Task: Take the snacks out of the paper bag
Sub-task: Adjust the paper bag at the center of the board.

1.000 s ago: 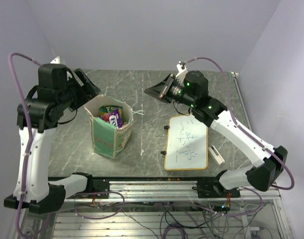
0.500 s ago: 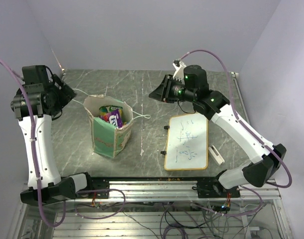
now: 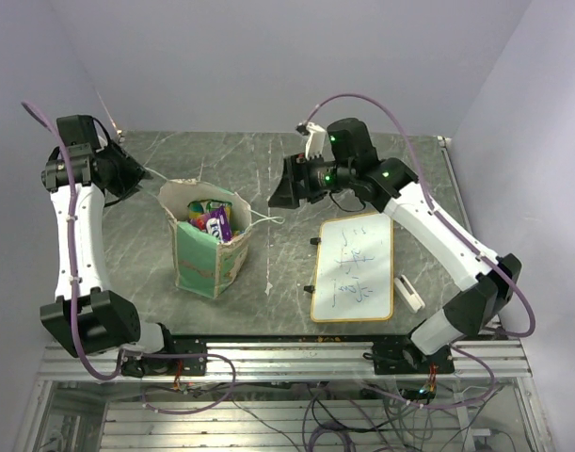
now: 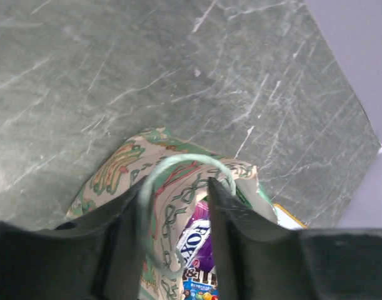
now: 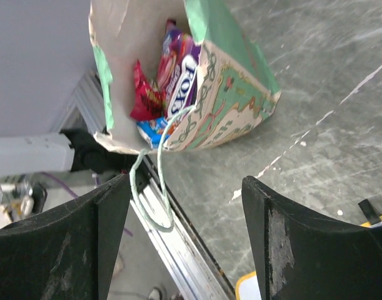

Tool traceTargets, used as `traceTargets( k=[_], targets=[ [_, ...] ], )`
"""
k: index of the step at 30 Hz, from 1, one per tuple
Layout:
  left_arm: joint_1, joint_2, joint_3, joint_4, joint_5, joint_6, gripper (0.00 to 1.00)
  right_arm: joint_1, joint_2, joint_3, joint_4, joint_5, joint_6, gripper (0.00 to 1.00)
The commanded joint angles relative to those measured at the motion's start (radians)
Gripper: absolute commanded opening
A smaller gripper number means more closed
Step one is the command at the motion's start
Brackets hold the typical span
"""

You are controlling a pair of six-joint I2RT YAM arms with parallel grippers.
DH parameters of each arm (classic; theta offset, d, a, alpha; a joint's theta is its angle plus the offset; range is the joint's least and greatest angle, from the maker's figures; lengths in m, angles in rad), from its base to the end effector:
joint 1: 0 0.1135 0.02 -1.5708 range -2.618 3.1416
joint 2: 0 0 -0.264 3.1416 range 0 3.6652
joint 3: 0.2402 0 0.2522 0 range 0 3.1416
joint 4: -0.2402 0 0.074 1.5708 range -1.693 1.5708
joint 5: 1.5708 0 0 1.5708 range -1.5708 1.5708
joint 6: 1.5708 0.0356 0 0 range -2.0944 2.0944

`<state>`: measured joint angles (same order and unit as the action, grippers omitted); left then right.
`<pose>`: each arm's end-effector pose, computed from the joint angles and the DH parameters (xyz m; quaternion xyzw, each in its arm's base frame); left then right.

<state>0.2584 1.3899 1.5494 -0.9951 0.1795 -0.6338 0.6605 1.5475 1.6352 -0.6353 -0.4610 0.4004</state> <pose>0.2703 0.0649 0.3905 -0.3719 0.8524 -0.1490 0.3360 0.2612 0.2229 0.4035 -0.2210 0.8272 0.4130 0.3103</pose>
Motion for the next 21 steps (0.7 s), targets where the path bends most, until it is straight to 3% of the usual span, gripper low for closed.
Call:
traceTargets(
  k=[1, 6, 14, 21],
  targets=[
    [0.012, -0.024, 0.029, 0.128, 0.127, -0.017, 0.42, 0.019, 0.054, 0.051, -0.117, -0.118, -0.086, 0.72],
    [0.012, -0.055, 0.033, 0.15, 0.212, -0.045, 0.09, 0.056, 0.125, 0.107, -0.164, -0.113, -0.044, 0.72],
    [0.012, -0.146, -0.026, 0.365, 0.464, -0.19, 0.07, 0.059, 0.228, 0.146, -0.188, -0.22, 0.041, 0.69],
    [0.012, -0.196, -0.069, 0.434, 0.546, -0.251, 0.07, 0.047, 0.229, 0.096, -0.19, -0.271, 0.128, 0.6]
  ],
)
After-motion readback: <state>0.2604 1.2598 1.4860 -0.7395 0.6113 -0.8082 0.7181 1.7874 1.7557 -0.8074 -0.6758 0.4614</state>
